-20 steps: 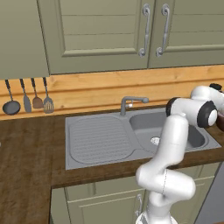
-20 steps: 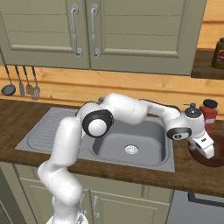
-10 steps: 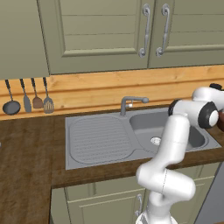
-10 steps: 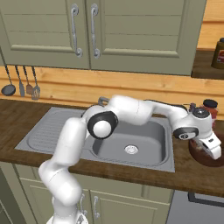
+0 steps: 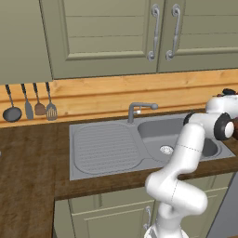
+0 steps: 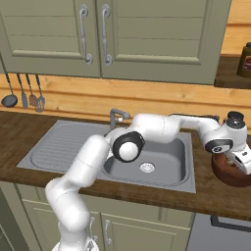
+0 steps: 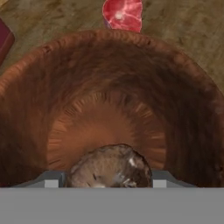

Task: Pick the mushroom from the sink and place it in the bowl. Then pick the bowl and place it in the microwave. Then close the microwave door and press the start button.

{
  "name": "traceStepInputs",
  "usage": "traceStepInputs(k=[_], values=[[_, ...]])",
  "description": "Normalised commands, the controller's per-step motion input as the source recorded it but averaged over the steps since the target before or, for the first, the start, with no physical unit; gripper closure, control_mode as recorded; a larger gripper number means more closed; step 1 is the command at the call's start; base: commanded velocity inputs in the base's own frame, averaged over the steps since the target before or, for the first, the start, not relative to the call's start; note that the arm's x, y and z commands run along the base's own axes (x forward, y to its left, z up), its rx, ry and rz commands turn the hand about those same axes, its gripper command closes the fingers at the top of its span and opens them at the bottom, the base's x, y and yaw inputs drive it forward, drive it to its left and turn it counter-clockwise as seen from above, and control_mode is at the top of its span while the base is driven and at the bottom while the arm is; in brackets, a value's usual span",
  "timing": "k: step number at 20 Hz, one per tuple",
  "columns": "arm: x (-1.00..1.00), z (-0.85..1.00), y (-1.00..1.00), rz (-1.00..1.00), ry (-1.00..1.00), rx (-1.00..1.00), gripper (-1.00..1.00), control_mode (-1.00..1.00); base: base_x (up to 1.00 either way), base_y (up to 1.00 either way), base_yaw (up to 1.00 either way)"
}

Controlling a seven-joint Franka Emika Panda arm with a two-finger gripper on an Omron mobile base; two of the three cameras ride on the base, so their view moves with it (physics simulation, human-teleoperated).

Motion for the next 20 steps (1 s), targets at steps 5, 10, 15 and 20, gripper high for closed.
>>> traceStepInputs(k=[5,10,15,20], values=[[0.41,-0.44,-0.06,0.0,0.02,0.05,-1.0,-1.0,0.0,0.0,0.0],[0.09,-0.36,-0.02,0.0,-0.03,0.02,-1.0,-1.0,0.0,0.0,0.0],[0.0,-0.01,0.09,-0.03,-0.2,0.0,-1.0,-1.0,0.0,0.0,0.0],[0.0,0.08,0.41,-0.08,-0.17,-0.02,-1.0,-1.0,0.0,0.0,0.0]])
